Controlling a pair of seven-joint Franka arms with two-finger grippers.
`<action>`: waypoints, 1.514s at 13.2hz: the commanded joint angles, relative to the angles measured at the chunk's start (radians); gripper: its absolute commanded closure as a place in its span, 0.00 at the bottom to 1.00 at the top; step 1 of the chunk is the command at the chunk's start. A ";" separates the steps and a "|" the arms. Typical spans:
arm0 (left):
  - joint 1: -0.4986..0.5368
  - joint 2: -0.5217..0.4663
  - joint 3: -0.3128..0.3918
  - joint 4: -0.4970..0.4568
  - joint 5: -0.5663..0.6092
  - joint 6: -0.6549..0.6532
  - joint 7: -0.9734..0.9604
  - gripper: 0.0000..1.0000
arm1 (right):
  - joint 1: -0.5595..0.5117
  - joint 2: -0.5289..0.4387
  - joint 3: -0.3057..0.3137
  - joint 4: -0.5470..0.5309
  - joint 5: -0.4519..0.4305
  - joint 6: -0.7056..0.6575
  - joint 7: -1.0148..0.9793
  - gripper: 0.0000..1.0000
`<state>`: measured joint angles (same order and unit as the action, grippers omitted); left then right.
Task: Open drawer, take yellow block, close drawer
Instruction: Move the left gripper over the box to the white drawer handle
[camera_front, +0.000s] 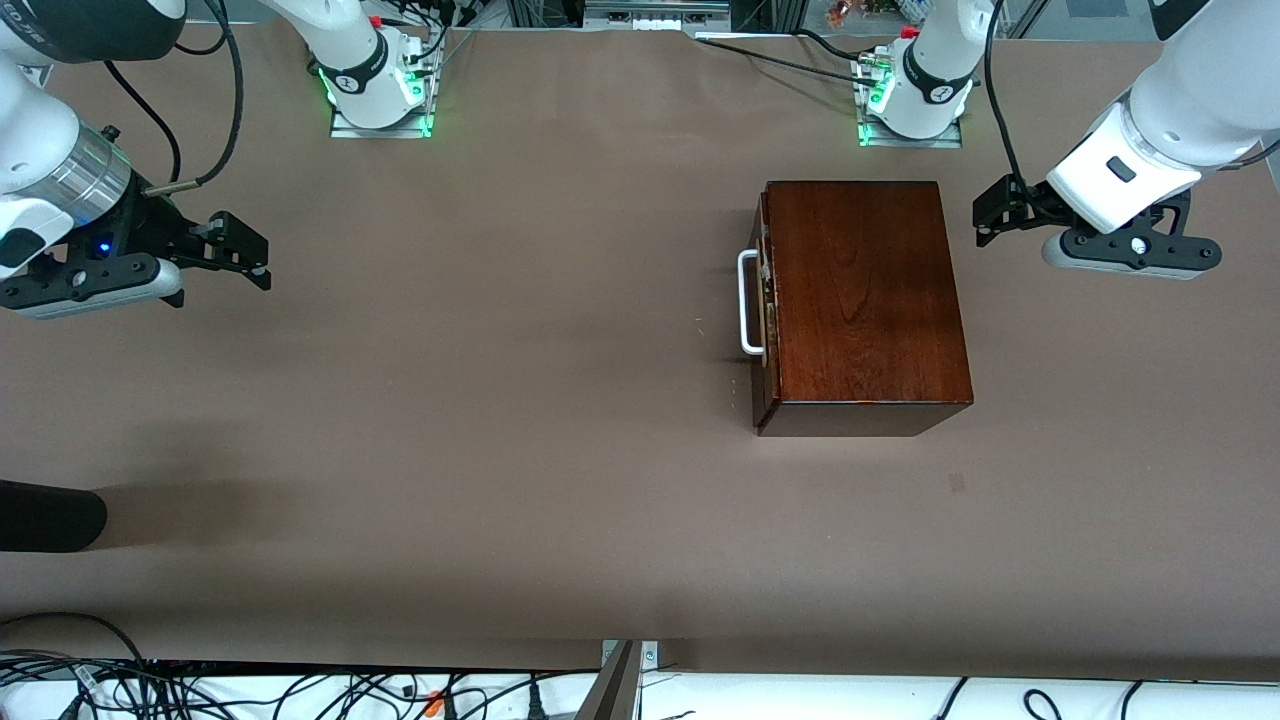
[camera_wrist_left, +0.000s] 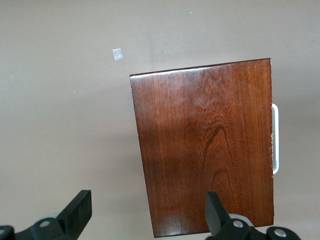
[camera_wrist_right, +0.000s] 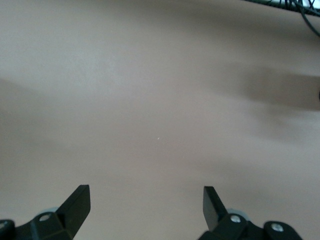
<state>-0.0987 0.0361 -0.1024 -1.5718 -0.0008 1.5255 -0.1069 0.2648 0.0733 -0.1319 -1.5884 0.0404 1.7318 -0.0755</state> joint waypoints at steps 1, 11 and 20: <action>-0.004 0.018 0.003 0.047 0.019 -0.025 0.016 0.00 | -0.001 -0.016 -0.024 -0.013 0.003 -0.021 0.002 0.00; -0.018 0.068 -0.009 0.056 -0.018 -0.031 -0.041 0.00 | -0.016 -0.044 -0.012 -0.051 -0.004 -0.006 -0.007 0.00; -0.312 0.290 -0.053 0.105 0.048 0.074 -0.266 0.00 | -0.015 -0.038 -0.012 -0.047 -0.004 0.012 -0.007 0.00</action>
<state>-0.3441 0.2463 -0.1601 -1.5325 0.0081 1.5842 -0.2488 0.2600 0.0549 -0.1556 -1.6185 0.0403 1.7288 -0.0762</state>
